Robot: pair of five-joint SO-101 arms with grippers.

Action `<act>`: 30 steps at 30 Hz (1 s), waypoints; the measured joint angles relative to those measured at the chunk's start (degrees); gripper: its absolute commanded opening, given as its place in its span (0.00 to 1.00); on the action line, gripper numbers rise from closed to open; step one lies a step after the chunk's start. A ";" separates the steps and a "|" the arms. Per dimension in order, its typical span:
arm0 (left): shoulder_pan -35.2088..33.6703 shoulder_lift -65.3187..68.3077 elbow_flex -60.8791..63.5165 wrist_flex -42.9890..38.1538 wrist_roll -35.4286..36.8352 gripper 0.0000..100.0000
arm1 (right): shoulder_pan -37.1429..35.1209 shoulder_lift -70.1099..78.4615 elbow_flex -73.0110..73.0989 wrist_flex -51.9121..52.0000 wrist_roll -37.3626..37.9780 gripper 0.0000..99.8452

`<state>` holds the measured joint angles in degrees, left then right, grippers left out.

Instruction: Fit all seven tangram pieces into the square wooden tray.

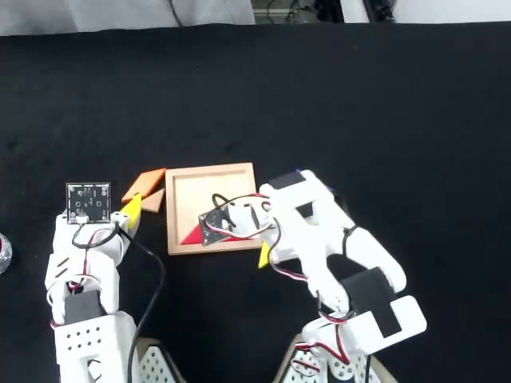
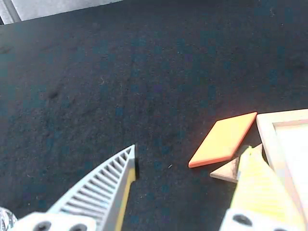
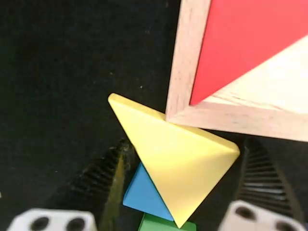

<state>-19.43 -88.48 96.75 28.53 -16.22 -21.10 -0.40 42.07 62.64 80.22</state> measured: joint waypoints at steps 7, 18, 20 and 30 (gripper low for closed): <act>0.00 0.00 0.00 0.00 0.00 0.33 | 0.00 0.00 0.00 -0.09 0.00 0.35; 0.00 0.00 0.00 0.00 0.00 0.33 | 0.26 0.00 0.00 -0.09 0.00 0.35; 0.00 0.00 0.00 0.00 0.00 0.33 | 0.44 0.00 0.00 -0.09 0.00 0.35; 0.00 0.00 0.00 0.00 0.00 0.33 | 1.05 0.00 -1.14 -1.32 0.00 0.14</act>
<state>-19.43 -88.48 96.75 28.53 -16.22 -20.04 -0.40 40.92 61.32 80.22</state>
